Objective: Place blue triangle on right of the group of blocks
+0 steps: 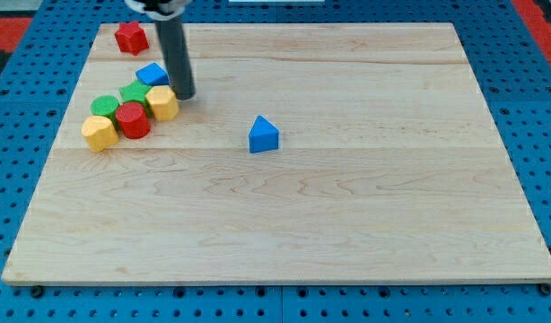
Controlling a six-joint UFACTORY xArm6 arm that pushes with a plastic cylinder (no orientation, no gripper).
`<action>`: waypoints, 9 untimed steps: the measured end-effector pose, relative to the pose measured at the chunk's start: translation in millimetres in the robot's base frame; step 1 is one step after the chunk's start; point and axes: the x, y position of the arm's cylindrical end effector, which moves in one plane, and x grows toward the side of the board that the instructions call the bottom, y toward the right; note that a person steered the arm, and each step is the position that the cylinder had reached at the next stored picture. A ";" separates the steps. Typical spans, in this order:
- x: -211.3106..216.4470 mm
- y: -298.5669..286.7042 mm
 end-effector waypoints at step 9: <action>93.2 195.3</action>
